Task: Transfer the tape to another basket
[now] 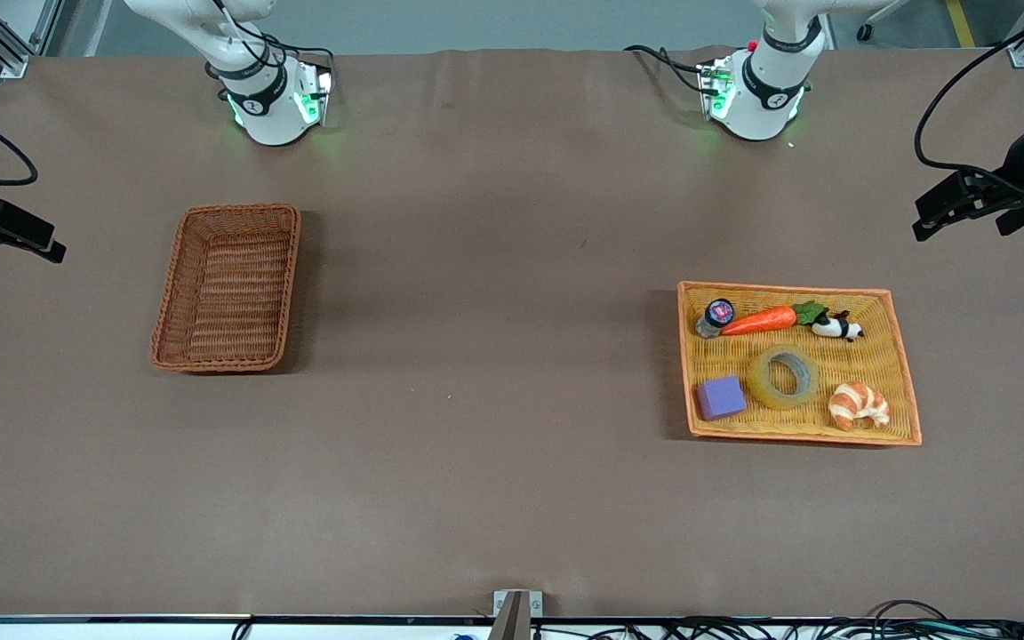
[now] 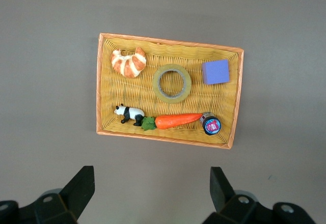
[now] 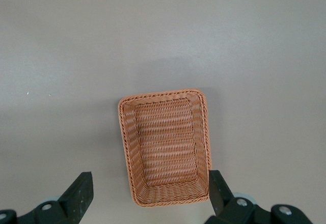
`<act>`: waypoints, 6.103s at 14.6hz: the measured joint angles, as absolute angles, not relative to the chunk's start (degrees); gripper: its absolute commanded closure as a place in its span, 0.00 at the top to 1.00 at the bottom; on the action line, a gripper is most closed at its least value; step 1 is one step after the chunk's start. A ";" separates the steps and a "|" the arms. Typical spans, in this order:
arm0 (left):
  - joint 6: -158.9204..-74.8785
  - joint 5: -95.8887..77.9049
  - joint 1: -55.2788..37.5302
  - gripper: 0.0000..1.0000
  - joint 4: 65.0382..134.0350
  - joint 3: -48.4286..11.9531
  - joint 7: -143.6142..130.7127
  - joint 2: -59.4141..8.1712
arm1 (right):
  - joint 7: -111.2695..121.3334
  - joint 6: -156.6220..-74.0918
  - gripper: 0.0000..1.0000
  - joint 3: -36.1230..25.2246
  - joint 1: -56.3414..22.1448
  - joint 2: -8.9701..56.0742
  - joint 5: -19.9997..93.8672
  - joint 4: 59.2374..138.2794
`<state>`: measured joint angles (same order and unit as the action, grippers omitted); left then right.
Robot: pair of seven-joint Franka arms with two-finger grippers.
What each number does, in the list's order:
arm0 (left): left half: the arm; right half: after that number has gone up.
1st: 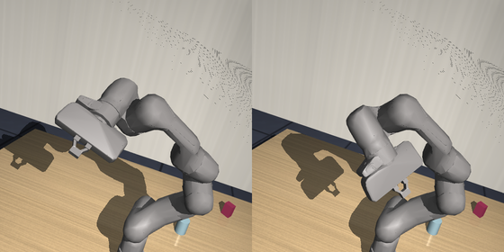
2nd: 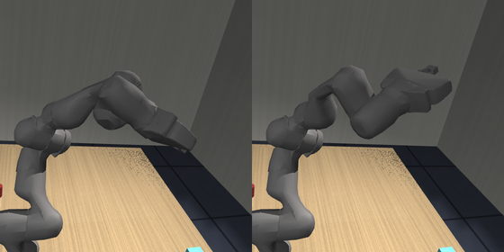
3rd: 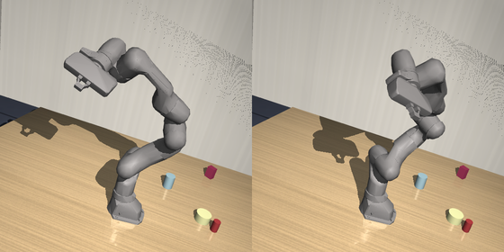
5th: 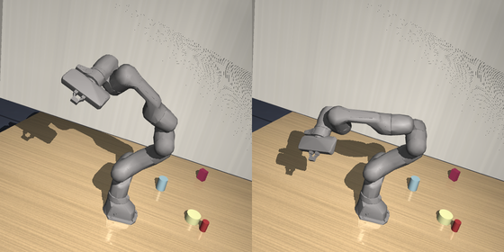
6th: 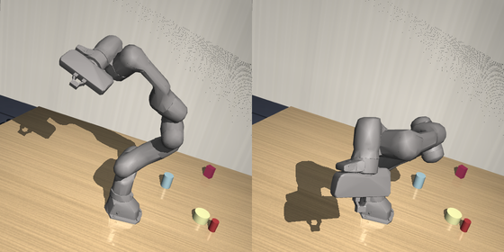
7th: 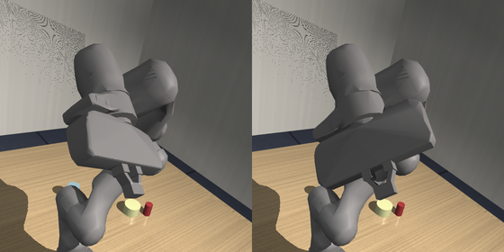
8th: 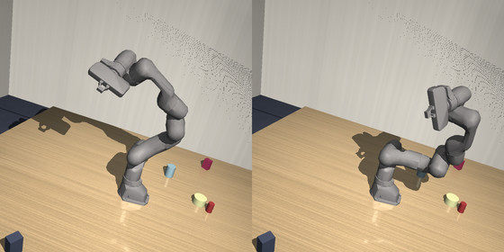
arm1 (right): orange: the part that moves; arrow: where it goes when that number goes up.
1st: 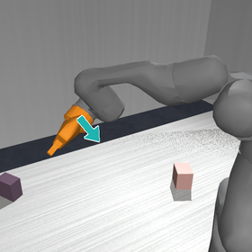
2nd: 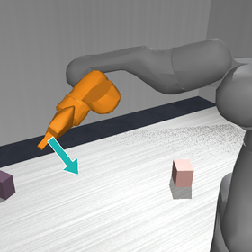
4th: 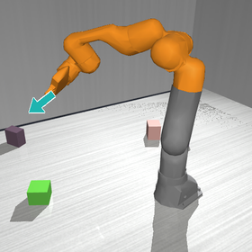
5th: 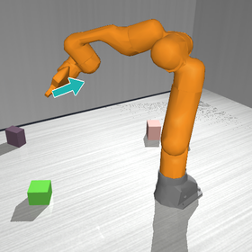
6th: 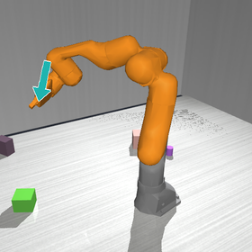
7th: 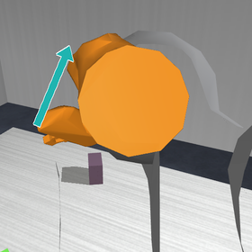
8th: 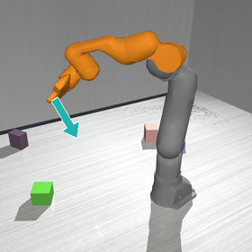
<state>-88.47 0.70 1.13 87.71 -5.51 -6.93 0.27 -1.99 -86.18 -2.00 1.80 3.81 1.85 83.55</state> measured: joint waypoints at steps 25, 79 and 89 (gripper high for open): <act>-138.44 0.72 4.20 0.84 112.02 -4.78 -6.93 -25.23 | -1.99 -86.39 1.00 -2.04 1.83 3.81 1.85 83.72; -102.01 10.40 -26.58 1.00 72.51 -2.03 -47.18 -20.60 | -7.21 -101.02 1.00 4.88 -11.36 16.41 6.49 85.66; -85.50 4.16 -7.29 1.00 74.08 -2.01 -10.48 -9.20 | -23.82 -115.63 1.00 5.34 -29.09 33.02 -2.13 87.82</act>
